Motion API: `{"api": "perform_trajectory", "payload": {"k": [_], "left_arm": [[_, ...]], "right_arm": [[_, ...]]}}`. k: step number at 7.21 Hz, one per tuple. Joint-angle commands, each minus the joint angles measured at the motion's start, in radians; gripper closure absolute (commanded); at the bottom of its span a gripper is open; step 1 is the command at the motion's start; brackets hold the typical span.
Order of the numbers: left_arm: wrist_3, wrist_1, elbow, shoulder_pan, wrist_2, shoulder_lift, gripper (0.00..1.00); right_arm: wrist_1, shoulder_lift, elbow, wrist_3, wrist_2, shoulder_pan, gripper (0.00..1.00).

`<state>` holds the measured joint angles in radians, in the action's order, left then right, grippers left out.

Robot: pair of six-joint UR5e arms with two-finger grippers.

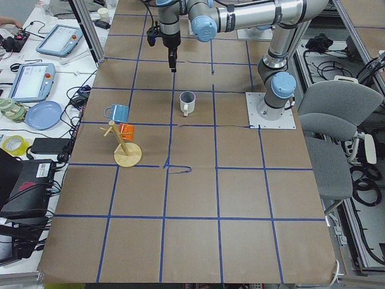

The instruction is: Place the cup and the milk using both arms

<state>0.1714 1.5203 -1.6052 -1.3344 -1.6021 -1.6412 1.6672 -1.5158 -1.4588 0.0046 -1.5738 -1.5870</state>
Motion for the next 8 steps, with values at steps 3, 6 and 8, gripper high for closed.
{"api": "perform_trajectory", "payload": {"k": [3,6,8], "left_arm": [[-0.172,-0.063,-0.123,0.089,0.064,-0.011,0.00],[-0.237,-0.084,-0.240,0.133,0.062,-0.022,0.00],[-0.242,-0.180,-0.344,0.138,0.057,-0.045,0.00]], "right_arm": [[-0.003,-0.001,-0.002,0.000,0.000,-0.001,0.00],[-0.012,-0.001,-0.002,0.000,0.002,0.001,0.00],[-0.010,-0.003,0.000,0.000,0.002,-0.001,0.00]]}}
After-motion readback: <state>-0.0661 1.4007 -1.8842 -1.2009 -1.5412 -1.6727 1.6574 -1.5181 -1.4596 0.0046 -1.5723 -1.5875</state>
